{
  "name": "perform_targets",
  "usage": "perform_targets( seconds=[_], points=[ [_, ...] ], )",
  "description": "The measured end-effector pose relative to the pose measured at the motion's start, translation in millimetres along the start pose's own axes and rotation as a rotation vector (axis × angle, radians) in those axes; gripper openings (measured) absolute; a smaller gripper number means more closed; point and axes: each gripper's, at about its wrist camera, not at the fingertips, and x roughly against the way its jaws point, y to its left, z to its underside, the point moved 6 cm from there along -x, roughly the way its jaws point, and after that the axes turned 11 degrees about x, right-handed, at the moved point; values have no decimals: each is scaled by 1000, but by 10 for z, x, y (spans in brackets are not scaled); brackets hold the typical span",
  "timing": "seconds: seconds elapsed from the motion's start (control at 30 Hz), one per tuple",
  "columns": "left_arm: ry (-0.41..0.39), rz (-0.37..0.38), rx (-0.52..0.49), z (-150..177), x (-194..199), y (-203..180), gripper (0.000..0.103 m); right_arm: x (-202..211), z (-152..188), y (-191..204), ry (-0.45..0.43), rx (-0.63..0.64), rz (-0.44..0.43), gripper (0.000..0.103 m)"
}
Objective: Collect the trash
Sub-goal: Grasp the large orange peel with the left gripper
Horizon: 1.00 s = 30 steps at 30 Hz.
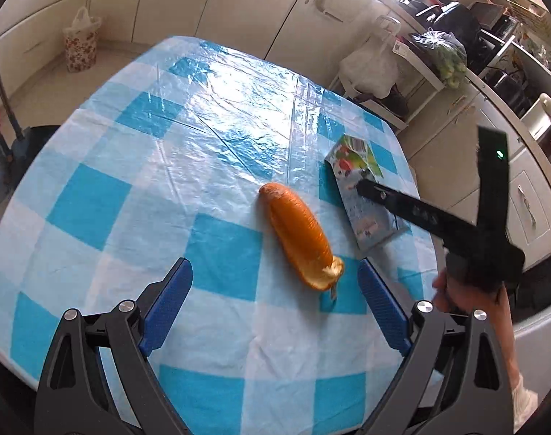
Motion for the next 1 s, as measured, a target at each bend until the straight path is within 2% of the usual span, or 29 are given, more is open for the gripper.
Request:
perform_targets(
  seconds=[0.23,0.33,0.4,0.43,0.47,0.5,0.53,0.57,0.63,0.7,0.9,1.0],
  points=[
    [-21,-107,-11,-130,-574,-278,89,184,255,-103,42,8,-33,49],
    [-42,-148,-47,-109,-648,-355,89,181,299,-136,57,11,-40,52],
    [-56,-148,-67,-102,-657,-400,86,171,300,-153,63,9,-46,53],
    [-64,-144,-84,-99,-654,-416,74,167,304,-165,66,7,-47,53],
    [-69,-148,-108,-96,-642,-419,68,163,301,-178,69,3,-50,53],
    [-68,-147,-135,-89,-635,-413,52,159,313,-172,73,3,-55,54],
    [-62,-141,-158,-87,-624,-391,40,145,317,-165,79,3,-59,54],
    [-54,-124,-168,-79,-581,-348,38,129,330,-152,85,7,-61,54],
    [-38,-94,-194,-70,-492,-264,27,111,343,-112,88,6,-81,54],
    [-29,-86,-234,-41,-359,-153,23,113,352,-64,90,10,-92,54],
    [28,-48,-292,51,41,373,22,116,419,191,98,4,-161,54],
    [36,-99,-306,75,129,564,33,113,465,346,103,11,-188,54]
  ],
)
